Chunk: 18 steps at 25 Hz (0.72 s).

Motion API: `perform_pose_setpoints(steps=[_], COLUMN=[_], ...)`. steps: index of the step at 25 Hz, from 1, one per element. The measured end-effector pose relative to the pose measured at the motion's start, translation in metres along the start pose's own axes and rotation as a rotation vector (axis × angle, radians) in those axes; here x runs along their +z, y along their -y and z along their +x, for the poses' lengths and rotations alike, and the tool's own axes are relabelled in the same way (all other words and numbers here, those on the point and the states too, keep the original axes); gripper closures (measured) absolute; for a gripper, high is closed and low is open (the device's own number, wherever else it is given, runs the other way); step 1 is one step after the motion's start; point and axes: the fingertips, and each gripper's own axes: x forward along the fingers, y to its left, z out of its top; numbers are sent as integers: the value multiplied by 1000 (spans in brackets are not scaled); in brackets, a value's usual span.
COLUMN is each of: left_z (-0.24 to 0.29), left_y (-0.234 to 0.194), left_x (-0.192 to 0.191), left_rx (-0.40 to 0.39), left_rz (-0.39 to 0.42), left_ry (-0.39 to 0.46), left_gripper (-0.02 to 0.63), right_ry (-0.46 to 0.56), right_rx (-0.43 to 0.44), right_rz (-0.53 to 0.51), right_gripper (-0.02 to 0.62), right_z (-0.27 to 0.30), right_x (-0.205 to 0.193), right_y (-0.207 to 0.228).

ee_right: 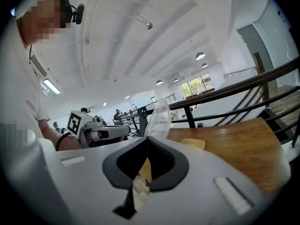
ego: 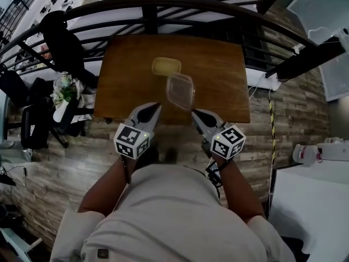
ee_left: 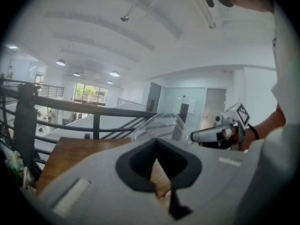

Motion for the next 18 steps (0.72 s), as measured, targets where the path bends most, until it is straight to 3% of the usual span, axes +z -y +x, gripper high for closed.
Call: perform_pose_setpoints(steps=[18], left_z=[-21], left_y=[31], left_x=[-7], left_rx=[-31], left_rz=[-4], left_ry=[14], left_gripper=[603], right_ry=[7], right_rx=[4], right_rz=[-31], right_gripper=[589], right_z=[-23], right_x=[-7], right_y=[-31])
